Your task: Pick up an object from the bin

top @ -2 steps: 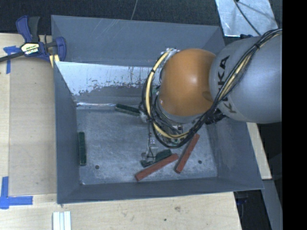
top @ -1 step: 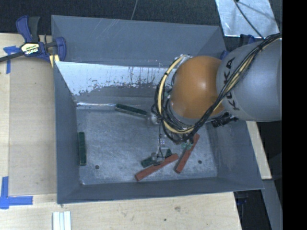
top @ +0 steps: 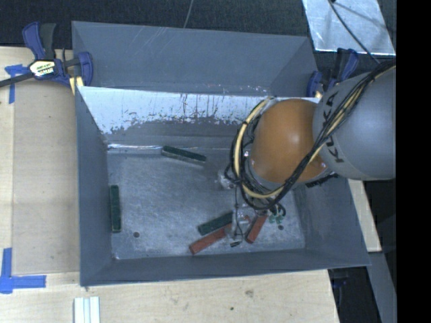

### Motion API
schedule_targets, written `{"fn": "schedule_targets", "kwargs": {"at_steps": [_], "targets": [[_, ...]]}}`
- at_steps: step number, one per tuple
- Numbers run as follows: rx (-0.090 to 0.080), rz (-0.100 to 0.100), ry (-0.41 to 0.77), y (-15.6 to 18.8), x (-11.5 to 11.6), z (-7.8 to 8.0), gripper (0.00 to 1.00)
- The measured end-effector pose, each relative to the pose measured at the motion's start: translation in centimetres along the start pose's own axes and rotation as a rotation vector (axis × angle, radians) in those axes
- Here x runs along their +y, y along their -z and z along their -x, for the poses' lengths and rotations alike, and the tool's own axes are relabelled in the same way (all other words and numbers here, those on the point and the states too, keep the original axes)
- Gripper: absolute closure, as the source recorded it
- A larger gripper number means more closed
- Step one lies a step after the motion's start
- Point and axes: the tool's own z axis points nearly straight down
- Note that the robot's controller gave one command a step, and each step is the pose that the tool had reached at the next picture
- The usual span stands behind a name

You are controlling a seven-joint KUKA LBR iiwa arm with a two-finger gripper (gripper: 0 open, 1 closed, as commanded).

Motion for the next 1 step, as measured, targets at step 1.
{"fn": "schedule_targets", "kwargs": {"at_steps": [1], "targets": [[-0.007,0.003,0.283,-2.73,2.02,-1.2,1.0]]}}
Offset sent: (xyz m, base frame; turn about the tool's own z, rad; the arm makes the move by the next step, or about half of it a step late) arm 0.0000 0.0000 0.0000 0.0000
